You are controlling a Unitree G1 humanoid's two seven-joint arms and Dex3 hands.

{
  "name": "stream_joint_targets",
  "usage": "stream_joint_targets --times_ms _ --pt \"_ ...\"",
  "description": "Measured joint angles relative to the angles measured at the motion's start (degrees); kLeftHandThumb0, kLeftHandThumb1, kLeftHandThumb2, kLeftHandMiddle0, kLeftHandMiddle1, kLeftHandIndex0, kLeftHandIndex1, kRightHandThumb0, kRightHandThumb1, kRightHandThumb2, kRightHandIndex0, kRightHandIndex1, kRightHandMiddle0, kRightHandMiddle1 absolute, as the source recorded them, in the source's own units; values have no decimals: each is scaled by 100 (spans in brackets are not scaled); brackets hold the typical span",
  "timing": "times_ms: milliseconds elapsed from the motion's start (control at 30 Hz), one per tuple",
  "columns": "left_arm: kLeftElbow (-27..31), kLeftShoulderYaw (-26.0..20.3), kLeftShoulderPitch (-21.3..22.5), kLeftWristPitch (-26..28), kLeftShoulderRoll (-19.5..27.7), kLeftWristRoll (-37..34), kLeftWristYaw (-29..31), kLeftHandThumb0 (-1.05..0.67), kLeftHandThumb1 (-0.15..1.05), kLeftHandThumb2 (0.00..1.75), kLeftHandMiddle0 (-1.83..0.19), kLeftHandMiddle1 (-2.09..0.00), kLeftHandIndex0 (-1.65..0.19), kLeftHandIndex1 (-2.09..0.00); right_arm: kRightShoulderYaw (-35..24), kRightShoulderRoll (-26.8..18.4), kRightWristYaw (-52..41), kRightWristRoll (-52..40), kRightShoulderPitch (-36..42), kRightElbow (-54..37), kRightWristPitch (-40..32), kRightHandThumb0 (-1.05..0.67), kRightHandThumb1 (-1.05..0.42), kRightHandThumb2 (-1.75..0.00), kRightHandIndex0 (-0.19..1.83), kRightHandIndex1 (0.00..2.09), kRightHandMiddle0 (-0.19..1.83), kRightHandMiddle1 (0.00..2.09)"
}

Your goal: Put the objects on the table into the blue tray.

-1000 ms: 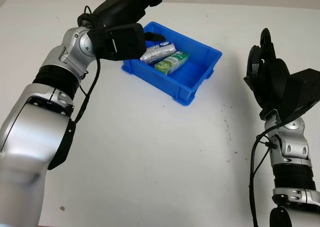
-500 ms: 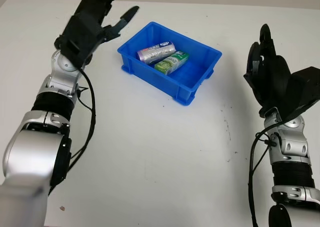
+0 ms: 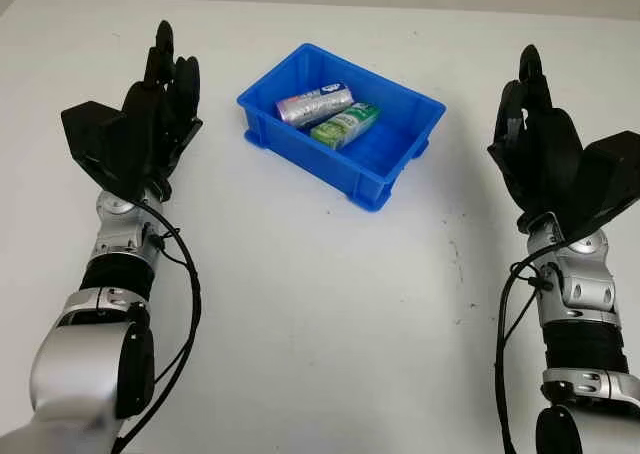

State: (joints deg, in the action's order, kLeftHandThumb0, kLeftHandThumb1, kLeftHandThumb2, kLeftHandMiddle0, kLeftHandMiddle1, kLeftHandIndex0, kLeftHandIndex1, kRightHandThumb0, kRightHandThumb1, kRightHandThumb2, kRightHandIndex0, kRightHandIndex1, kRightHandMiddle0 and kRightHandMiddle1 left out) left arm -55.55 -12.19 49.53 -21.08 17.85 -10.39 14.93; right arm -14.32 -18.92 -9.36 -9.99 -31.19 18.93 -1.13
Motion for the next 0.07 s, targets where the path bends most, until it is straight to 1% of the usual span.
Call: stream_joint_targets --times_ms 67 --pt "73 0 -93 61 -28 1 -13 -77 105 64 16 -6 18 -4 0 1 -5 1 -1 0 0 -69 -105 -76 -19 0 -19 0"
